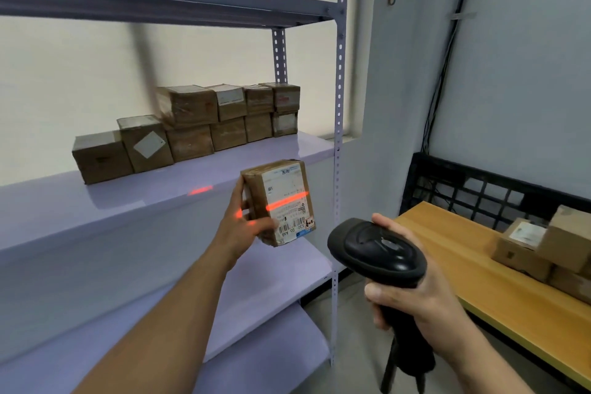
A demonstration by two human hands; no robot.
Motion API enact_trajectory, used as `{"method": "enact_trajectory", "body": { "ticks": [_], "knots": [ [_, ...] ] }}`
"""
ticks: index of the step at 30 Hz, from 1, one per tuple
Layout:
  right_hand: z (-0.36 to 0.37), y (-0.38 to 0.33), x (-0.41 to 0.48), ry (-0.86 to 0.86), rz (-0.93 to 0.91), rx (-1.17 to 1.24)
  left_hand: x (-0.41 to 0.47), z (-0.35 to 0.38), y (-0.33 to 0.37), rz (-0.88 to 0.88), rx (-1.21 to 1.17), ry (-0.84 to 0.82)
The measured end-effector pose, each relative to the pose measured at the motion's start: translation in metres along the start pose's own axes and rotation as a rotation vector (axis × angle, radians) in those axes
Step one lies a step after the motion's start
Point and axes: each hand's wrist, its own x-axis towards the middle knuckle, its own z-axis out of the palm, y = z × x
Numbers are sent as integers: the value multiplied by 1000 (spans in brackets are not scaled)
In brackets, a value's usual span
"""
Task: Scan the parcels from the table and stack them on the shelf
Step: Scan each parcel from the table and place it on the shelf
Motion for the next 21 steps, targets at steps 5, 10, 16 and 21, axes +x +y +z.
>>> {"method": "enact_trajectory", "body": {
  "ticks": [5, 10, 16, 21],
  "knots": [
    [33, 4, 34, -27, -12, -9, 7, -41, 11, 36, 31, 38],
    [65, 1, 68, -22, -26, -51, 15, -88, 22, 42, -14, 80],
    [103, 4, 101, -56, -54, -50, 19, -148, 30, 80, 14, 209],
    [136, 7, 127, -86, -54, -54, 31, -202, 39, 69, -41, 376]
  ]
}}
